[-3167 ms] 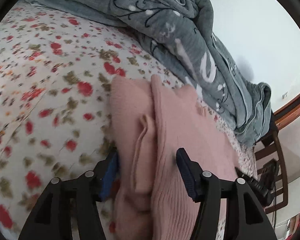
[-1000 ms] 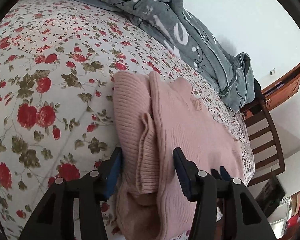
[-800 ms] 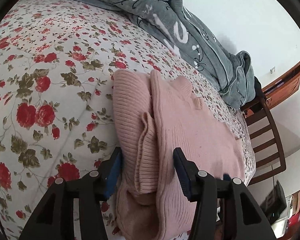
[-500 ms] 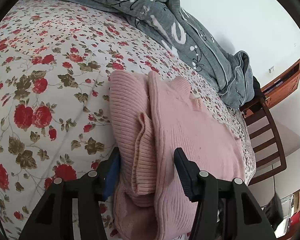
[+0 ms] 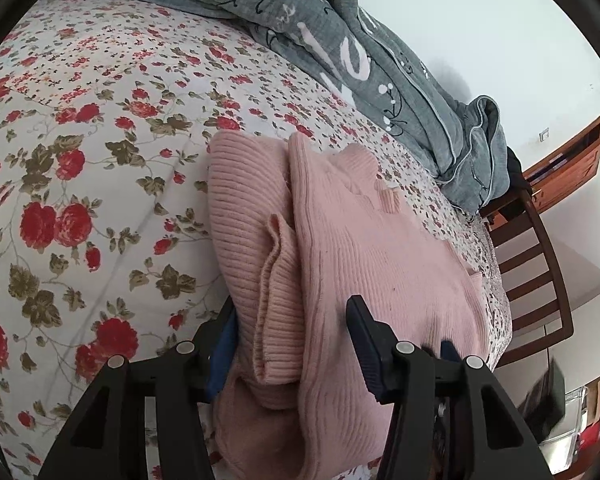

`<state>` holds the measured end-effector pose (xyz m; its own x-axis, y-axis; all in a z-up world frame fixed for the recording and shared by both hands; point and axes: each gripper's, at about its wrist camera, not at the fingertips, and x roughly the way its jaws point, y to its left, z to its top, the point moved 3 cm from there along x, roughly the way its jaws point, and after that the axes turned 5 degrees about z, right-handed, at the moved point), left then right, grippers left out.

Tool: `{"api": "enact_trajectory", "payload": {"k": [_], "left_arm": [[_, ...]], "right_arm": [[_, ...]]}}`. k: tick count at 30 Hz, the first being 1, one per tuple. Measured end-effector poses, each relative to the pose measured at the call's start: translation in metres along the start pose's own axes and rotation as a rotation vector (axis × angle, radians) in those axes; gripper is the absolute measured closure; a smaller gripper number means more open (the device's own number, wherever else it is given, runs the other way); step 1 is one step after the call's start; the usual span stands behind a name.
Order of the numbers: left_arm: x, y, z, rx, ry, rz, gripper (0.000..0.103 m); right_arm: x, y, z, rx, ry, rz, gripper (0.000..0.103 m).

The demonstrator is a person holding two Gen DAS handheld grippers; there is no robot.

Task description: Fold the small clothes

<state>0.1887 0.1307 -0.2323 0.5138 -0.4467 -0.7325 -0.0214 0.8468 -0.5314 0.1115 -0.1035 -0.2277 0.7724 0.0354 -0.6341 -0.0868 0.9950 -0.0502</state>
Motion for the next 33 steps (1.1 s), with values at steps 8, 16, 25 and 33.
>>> {"api": "enact_trajectory", "payload": {"k": [8,16,25,33], "left_arm": [[0.001,-0.011,0.003,-0.005,0.010,0.086,0.076],[-0.023,-0.042,0.013,-0.009,-0.028,0.123,0.080],[-0.037,-0.129,0.030,0.007,-0.054,0.135,0.081],[0.005,-0.234,0.012,0.134,-0.027,0.192,0.081]], "right_arm": [[-0.023,0.002,-0.030,-0.051,0.037,0.014,0.061],[-0.062,-0.031,-0.038,-0.030,0.003,0.166,0.062],[-0.107,-0.138,-0.037,0.054,-0.114,0.092,0.061],[-0.113,-0.237,-0.049,0.165,-0.063,-0.025,0.060]]}}
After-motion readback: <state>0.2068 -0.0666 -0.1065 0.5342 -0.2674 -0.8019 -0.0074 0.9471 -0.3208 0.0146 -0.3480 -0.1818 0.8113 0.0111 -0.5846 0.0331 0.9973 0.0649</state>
